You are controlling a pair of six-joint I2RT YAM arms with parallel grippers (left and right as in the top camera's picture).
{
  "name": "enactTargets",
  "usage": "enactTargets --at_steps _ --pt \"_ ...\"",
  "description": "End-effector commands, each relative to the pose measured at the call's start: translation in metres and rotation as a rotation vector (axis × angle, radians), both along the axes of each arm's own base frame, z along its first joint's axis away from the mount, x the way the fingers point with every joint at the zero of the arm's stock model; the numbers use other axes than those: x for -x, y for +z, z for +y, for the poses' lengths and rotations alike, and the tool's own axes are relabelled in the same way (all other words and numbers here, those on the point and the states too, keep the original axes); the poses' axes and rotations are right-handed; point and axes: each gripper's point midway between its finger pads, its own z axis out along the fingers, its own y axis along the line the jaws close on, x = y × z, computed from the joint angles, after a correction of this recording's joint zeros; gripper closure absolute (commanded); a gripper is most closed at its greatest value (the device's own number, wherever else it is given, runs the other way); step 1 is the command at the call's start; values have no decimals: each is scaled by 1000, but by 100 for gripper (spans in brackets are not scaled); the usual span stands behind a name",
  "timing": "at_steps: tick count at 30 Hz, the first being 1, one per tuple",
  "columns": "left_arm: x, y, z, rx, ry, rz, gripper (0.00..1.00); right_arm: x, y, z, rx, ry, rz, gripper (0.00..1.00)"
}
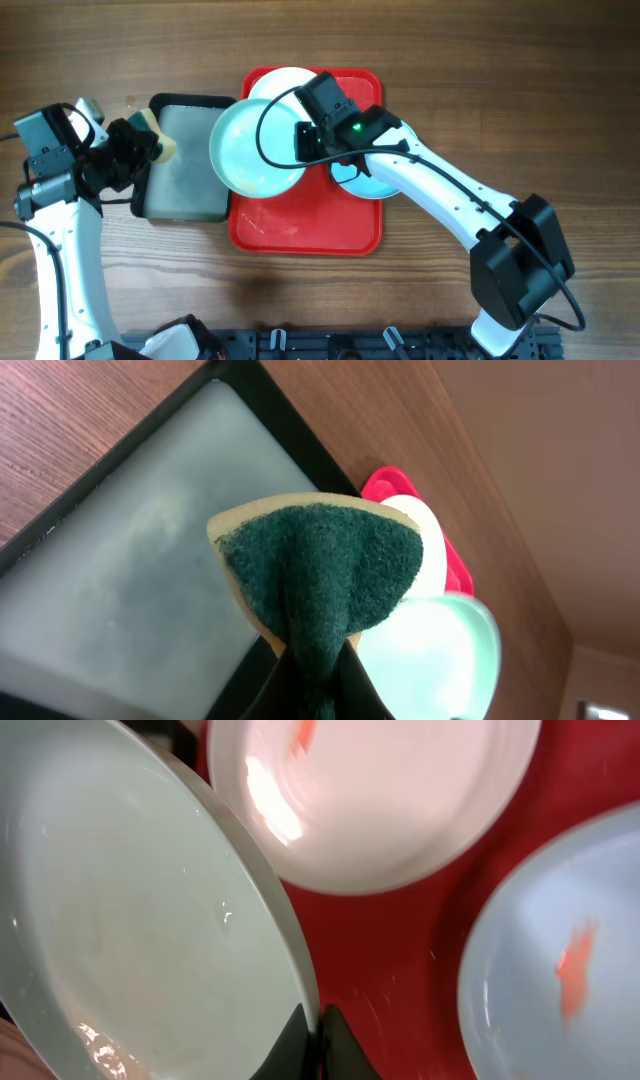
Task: Clean dirty plates on tray and stack at the side
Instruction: 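Lift the light-blue plate with the right gripper and carry it left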
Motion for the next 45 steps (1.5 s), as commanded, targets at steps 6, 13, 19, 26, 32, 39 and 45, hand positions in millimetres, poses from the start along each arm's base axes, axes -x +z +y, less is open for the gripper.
enactTargets --at_steps 6,13,19,26,32,39,45 --pt "1 8 -2 -1 -20 -17 96 -24 28 41 -122 10 -163 95" --pt "1 11 -8 30 -45 -31 96 -36 7 70 -150 3 -218 95" --pt "0 13 -11 45 -57 -40 96 -50 3 96 -158 -5 -357 95" --pt "1 27 -10 27 -57 -90 96 -52 9 125 -133 6 -548 95" --pt "8 54 -5 -18 -36 -175 96 -65 46 131 -12 92 -824 95" --pt "19 80 -8 -59 -32 -253 96 -72 84 140 77 214 -1055 95" --pt "21 86 -13 -51 -49 -275 96 -72 93 142 221 340 -1173 95"
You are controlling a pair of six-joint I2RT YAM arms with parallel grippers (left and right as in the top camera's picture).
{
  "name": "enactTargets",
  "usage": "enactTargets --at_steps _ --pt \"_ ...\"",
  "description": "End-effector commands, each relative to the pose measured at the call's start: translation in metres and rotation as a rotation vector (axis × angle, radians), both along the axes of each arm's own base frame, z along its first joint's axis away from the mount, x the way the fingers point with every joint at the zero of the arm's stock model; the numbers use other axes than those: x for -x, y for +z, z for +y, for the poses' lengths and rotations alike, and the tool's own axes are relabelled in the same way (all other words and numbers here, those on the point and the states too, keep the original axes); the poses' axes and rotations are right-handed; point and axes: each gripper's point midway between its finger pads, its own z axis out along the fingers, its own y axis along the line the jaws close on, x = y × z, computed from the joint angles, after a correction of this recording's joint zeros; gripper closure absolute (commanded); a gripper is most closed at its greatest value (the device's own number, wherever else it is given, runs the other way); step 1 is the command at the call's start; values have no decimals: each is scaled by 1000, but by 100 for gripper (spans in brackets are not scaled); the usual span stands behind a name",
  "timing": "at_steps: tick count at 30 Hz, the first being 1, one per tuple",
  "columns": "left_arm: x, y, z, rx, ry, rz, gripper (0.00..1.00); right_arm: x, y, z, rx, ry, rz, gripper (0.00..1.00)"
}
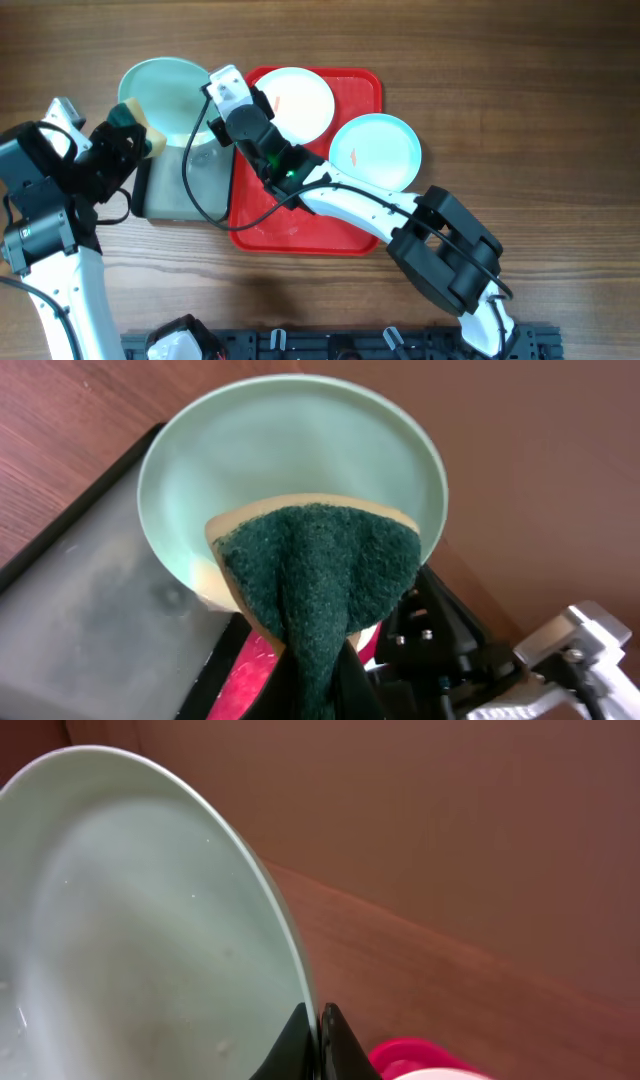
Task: Clean dirty plates on tray and stack at the side
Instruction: 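Lift the light-blue plate with the right gripper and carry it left, then hold the plate over the black tray beside the sponge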
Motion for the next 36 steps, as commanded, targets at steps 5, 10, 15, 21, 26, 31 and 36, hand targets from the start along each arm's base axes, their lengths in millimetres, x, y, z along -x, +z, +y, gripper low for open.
enactTargets --at_steps 5,10,15,21,26,31,36 --pt "0 18 -14 23 -81 -67 96 -3 29 9 332 89 -337 96" --pt "0 19 -14 24 -80 -68 96 7 47 22 441 154 -506 95" --pt "0 18 -14 25 -80 -66 96 13 52 27 541 172 -602 95" --pt "0 18 -14 25 -80 -66 96 13 53 27 524 170 -597 96" --pt "0 18 -14 24 -80 -66 96 13 59 27 506 161 -611 95" --pt "0 18 -14 24 -80 -66 96 13 59 27 467 158 -587 95" --pt "0 18 -14 24 -80 -66 96 14 59 27 462 159 -584 95"
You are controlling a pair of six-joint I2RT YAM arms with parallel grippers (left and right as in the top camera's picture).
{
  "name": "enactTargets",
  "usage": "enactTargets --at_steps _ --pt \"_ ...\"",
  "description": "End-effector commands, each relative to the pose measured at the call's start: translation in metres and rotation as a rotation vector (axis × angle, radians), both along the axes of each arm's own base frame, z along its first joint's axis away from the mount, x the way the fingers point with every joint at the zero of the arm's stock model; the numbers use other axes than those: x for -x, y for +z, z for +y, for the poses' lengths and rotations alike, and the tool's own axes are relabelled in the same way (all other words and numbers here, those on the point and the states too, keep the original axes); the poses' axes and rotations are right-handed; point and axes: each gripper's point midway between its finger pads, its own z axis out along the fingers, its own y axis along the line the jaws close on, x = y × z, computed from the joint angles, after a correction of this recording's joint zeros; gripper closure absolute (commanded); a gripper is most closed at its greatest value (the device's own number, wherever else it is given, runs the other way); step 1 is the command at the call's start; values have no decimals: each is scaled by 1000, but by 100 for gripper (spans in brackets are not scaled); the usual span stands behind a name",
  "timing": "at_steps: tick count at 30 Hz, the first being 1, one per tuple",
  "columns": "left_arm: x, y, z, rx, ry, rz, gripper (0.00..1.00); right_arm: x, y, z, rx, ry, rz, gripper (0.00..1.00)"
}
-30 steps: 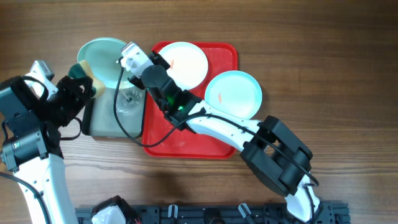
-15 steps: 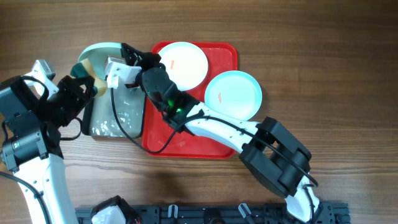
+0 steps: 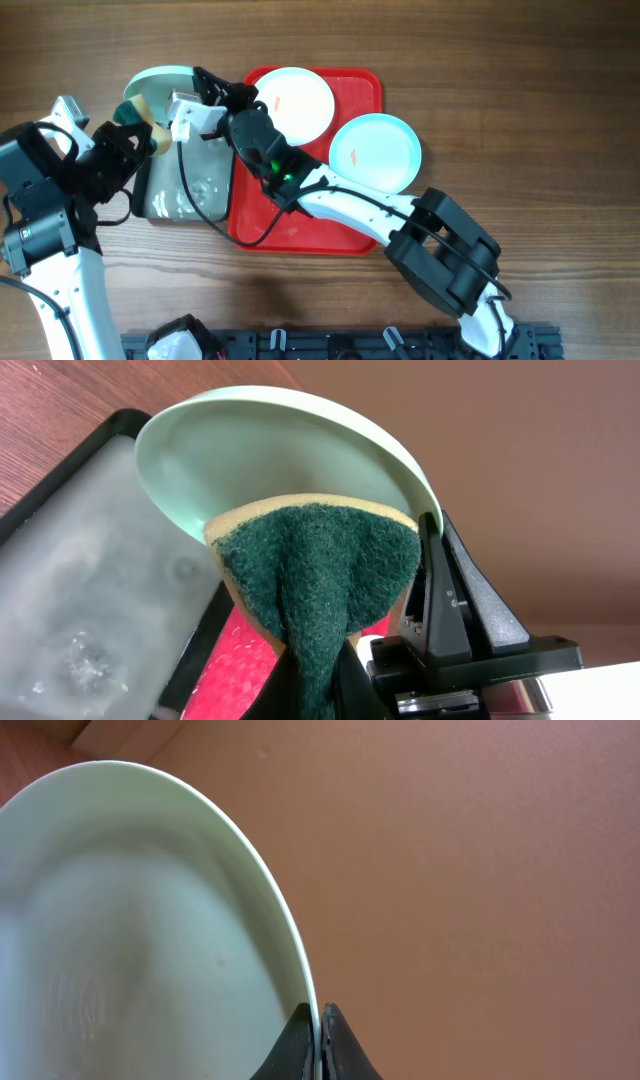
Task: Clean dirty plates on tray and stack at the side
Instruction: 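Hold the plate over the black tray beside the sponge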
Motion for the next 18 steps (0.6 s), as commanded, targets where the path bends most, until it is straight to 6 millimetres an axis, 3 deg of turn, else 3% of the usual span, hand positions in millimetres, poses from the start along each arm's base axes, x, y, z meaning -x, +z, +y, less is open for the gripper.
enactTargets --at_steps 1,18 --pt "0 13 -3 -16 -26 -43 96 4 5 9 -33 37 7 95" --pt "0 13 -3 -16 -26 -43 96 5 2 10 -72 47 49 95"
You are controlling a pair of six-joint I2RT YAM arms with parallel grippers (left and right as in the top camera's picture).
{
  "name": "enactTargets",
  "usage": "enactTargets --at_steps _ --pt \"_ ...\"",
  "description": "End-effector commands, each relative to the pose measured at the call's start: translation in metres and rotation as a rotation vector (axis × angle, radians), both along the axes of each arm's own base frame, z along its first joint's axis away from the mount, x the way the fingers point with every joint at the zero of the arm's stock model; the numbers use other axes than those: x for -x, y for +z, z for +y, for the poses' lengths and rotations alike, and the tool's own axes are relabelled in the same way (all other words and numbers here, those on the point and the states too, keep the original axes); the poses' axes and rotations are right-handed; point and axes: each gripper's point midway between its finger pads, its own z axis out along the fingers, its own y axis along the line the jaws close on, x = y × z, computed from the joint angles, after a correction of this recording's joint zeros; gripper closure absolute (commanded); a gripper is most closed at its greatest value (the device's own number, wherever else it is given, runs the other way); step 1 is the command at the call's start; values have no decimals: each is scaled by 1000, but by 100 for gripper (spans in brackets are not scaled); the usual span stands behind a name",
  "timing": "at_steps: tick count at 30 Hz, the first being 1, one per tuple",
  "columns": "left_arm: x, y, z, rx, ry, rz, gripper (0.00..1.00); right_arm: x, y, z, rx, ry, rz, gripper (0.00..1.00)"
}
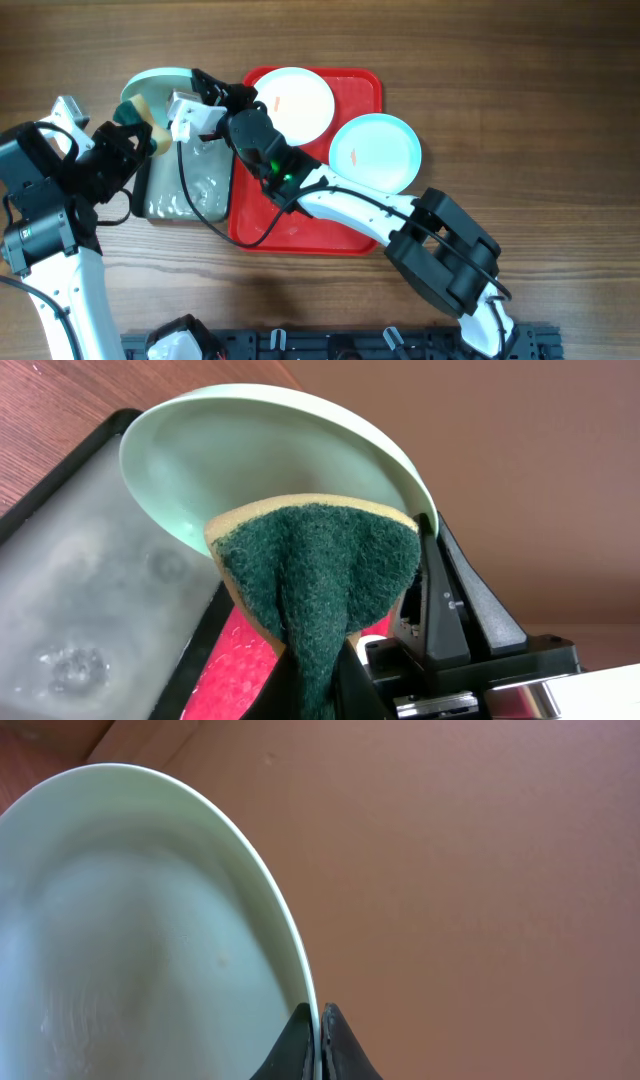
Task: Clean dirty plates on tray and stack at the side
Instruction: 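Hold the plate over the black tray beside the sponge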
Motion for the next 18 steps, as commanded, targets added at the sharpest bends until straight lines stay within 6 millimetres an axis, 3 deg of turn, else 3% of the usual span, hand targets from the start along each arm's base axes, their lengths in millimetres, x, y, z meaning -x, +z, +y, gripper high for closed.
enactTargets --at_steps 1,18 --pt "0 13 -3 -16 -26 -43 96 3 4 7 -39 25 15 96" --pt "0 13 -3 -16 -26 -43 96 2 0 6 -116 25 97 96"
